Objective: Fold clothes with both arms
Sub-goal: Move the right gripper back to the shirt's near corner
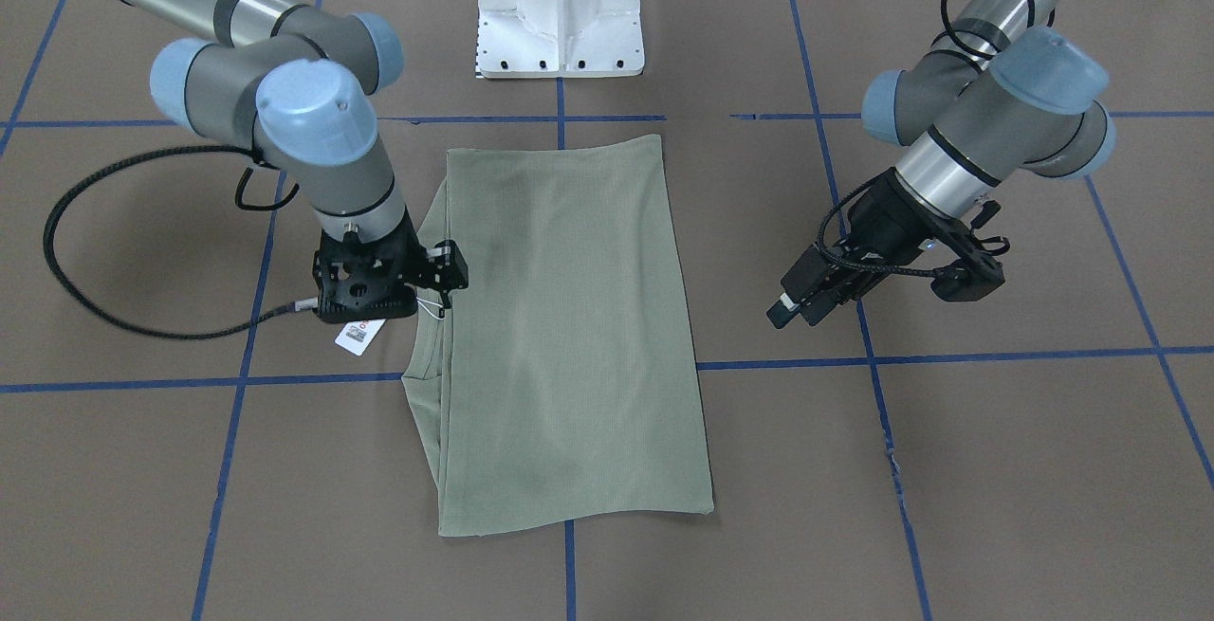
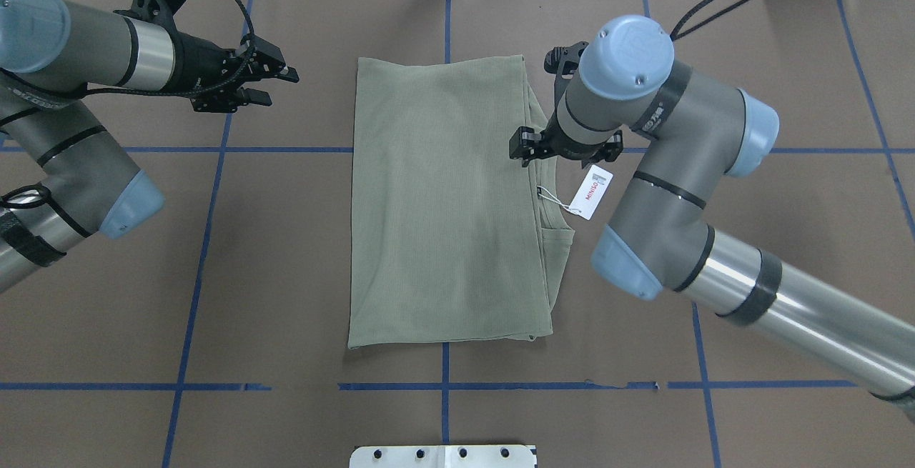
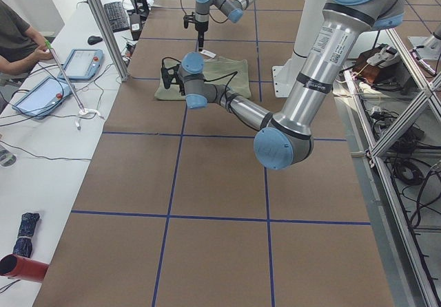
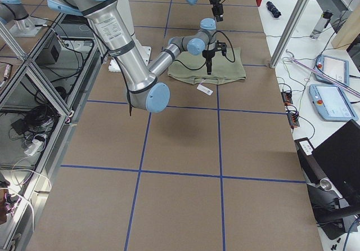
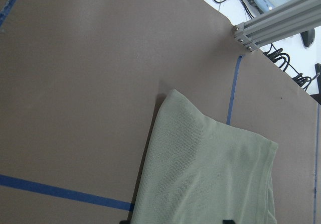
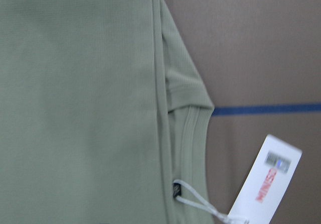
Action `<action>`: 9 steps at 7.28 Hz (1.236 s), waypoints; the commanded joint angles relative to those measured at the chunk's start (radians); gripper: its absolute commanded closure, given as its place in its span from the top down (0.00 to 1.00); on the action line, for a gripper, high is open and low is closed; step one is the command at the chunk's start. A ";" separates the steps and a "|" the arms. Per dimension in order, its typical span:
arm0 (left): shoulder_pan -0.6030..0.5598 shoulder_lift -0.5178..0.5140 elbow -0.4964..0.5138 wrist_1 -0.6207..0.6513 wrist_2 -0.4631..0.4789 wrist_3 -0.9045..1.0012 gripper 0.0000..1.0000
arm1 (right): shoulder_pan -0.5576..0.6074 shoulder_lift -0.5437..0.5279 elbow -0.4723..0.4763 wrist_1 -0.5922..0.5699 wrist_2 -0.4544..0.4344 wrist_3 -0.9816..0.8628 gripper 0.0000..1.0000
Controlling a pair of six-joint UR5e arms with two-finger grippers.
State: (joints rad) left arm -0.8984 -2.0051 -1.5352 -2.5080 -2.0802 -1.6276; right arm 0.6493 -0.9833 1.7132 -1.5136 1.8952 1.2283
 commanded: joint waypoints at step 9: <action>0.006 0.020 0.004 -0.006 0.009 0.023 0.68 | -0.347 -0.158 0.146 0.039 -0.263 0.738 0.92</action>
State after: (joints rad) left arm -0.8929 -1.9850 -1.5309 -2.5133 -2.0710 -1.6046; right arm 0.3097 -1.1276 1.8610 -1.4905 1.6309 1.9625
